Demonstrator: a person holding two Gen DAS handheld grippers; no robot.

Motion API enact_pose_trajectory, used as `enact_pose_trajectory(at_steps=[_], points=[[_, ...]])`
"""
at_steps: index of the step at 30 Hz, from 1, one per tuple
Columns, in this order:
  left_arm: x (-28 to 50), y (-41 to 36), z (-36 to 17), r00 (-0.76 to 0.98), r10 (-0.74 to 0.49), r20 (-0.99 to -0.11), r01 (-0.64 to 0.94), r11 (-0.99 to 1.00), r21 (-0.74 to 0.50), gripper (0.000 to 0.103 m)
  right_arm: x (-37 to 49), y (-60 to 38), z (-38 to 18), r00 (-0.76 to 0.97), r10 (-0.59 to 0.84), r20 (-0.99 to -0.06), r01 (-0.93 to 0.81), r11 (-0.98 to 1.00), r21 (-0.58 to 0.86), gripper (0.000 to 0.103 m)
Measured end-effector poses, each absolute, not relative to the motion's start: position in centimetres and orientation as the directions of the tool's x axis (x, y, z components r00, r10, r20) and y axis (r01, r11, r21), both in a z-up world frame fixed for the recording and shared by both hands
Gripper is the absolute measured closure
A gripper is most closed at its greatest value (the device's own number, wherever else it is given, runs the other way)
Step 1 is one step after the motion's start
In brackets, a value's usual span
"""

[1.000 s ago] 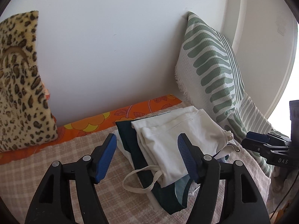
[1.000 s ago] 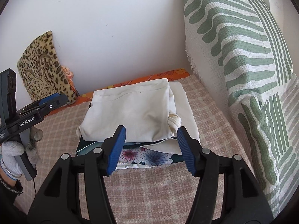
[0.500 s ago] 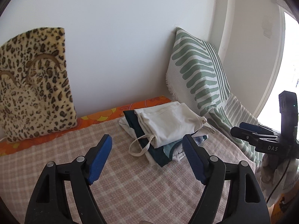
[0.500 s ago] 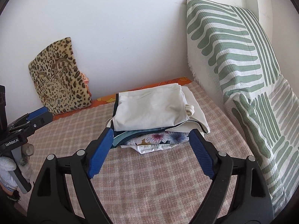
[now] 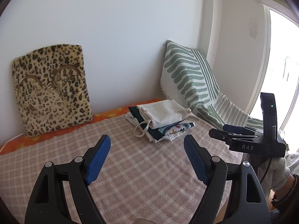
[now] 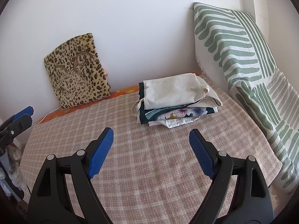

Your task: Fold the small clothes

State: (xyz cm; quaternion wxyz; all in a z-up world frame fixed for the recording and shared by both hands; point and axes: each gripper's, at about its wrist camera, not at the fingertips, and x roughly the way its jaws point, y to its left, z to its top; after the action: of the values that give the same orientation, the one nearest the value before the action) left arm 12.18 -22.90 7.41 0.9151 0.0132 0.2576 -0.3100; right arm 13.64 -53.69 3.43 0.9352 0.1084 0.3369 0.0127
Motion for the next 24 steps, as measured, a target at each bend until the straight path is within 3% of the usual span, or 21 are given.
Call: enact_pose_trajectory(at_steps=[12,14,16,24], points=[[7.2,-19.5,5.0,0.693,-0.524,-0.495,0.546,0.83,-0.115,0.019,9.4,-49.5,2.7,0.792,0.053,-0.608,0.065,0.983,0.17,0.017],[6.9,-19.2,4.6,0.701,-0.512,-0.496,0.537,0.837,-0.106,0.019,9.0,-49.1,2.5,0.795,0.057,-0.604,0.06,0.983,0.172,0.014],[6.6,-18.9,4.3,0.71,-0.501,-0.494,0.529,0.843,-0.096,0.019,8.6,-48.9,2.4,0.808,0.042,-0.587,0.07,0.984,0.166,0.003],[5.7,-18.3,3.3,0.72,-0.484,-0.497,0.507,0.856,-0.1,0.014,8.3,-48.8,1.5,0.83,0.004,-0.557,0.109,0.98,0.169,0.0]])
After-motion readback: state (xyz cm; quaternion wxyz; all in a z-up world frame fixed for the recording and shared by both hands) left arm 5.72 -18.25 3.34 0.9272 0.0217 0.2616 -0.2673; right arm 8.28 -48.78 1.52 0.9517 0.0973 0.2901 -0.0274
